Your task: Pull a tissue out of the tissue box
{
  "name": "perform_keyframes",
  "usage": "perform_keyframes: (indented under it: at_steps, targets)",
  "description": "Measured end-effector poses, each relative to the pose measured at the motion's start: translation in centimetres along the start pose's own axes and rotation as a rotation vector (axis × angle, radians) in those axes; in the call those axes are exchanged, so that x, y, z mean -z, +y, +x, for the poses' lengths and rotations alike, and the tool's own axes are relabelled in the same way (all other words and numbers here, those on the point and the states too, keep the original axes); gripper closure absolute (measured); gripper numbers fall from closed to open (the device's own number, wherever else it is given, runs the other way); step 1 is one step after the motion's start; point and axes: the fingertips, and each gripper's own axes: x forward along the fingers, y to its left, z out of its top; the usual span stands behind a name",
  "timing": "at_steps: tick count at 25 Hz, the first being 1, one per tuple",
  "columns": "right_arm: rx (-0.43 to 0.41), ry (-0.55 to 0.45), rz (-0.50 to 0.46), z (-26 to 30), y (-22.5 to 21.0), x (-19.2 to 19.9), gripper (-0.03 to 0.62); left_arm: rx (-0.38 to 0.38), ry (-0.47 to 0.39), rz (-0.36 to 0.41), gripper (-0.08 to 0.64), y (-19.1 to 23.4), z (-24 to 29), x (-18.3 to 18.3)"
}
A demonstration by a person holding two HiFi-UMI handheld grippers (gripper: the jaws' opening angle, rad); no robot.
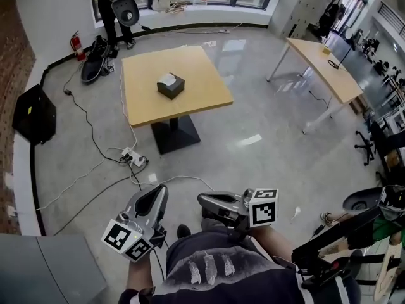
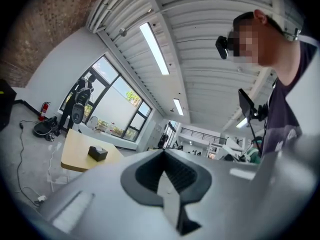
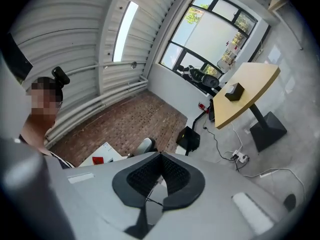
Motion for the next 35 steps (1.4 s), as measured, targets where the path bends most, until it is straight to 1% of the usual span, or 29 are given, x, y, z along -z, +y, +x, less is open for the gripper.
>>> perform_keyframes:
  at_steps: [3,6,10,13,17,24,27,31,35]
  targets:
    - [-0.029,0.020,0.008,1.2,-0.2,-0.8,0.604,-0.019,-0.012,0.019,0.558,0.4,-0.1,-1.2]
    - [-0.072,0.013,0.026,2.4,-1.0,-2.0,0.604,-0.056,0.013,0.049,0.558,1.7,0.3,-1.8]
    - [-0.105,0.015,0.052,2.4,-4.0,-4.4,0.604,-0.104,0.022,0.063,0.558,3.2,3.1,-2.2]
    - [-0.147,0.000,0.080,2.4,-5.9,-6.9,0.604,-0.129,0.055,0.064,0.558,3.7,5.8,-2.8]
    - [-0.175,-0.050,0.117,0.8,-9.3,-10.6,0.604,-0.137,0.113,0.071,0.558,4.3,10.9,-2.7]
    - [-0.195,-0.054,0.177,-2.8,-14.7,-15.1,0.606,-0.154,0.171,0.089,0.558,4.0,18.9,-2.0]
    - [-0.218,-0.061,0.188,-4.0,-16.6,-17.1,0.605,-0.161,0.197,0.102,0.558,3.9,21.5,-1.7]
    - [-0.226,-0.109,0.197,-5.2,-19.0,-19.8,0.606,-0.128,0.249,0.158,0.558,3.1,24.5,-1.2]
    - [-0.202,-0.139,0.172,-5.5,-19.8,-20.5,0.606,-0.123,0.254,0.139,0.558,3.9,25.7,-1.0]
